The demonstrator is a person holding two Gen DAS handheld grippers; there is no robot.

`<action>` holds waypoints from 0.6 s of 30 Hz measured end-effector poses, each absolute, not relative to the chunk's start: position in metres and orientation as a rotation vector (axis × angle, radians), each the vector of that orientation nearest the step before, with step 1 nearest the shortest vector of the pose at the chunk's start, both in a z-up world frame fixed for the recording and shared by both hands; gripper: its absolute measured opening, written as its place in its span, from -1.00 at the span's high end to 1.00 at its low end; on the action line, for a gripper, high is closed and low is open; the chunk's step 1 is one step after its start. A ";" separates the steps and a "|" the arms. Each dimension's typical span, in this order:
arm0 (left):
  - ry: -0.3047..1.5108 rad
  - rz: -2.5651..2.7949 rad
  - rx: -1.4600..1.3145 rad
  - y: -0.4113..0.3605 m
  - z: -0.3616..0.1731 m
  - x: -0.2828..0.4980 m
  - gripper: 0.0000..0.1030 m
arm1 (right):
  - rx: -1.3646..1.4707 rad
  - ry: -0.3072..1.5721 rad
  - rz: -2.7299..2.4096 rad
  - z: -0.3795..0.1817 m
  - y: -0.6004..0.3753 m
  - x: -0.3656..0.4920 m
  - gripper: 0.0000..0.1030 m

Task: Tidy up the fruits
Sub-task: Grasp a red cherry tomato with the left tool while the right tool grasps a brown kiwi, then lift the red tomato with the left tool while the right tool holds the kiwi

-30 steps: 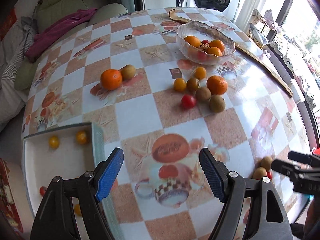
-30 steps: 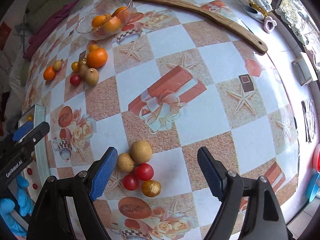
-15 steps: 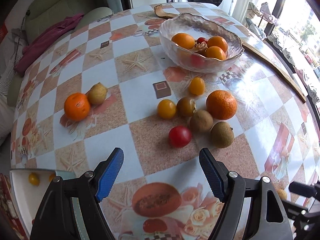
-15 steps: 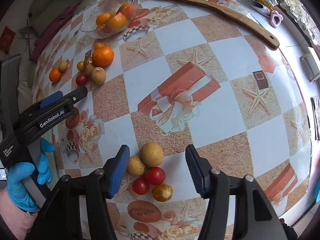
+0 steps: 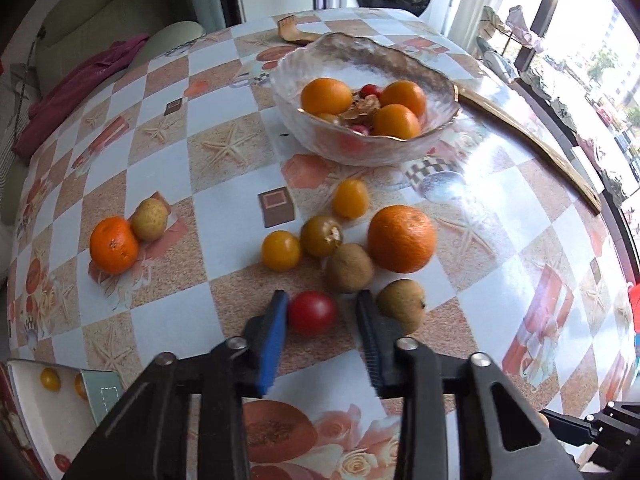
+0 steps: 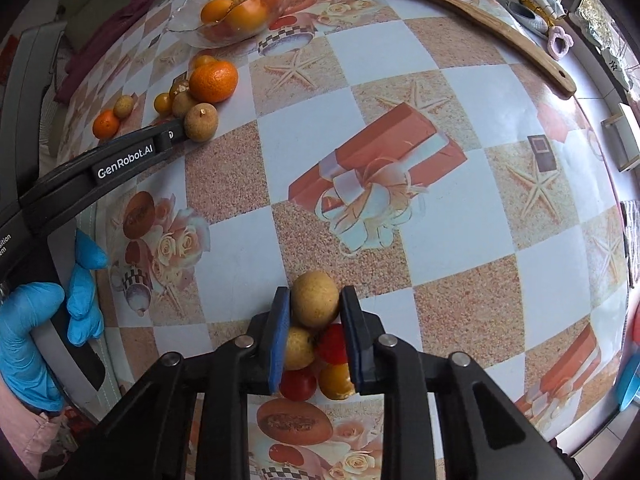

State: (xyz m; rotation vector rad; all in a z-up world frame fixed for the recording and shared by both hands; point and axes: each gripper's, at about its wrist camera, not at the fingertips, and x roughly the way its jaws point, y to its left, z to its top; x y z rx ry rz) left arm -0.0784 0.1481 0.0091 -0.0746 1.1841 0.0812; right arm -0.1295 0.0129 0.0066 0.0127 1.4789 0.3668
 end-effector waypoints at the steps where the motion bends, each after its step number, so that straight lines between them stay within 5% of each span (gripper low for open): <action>1: 1.185 0.072 -0.080 0.148 0.009 -0.079 0.51 | 0.018 1.477 0.368 0.007 0.012 -0.130 0.47; 18: 1.158 0.041 -0.185 0.163 0.036 -0.121 0.51 | 0.094 1.417 0.378 0.032 -0.018 -0.128 0.47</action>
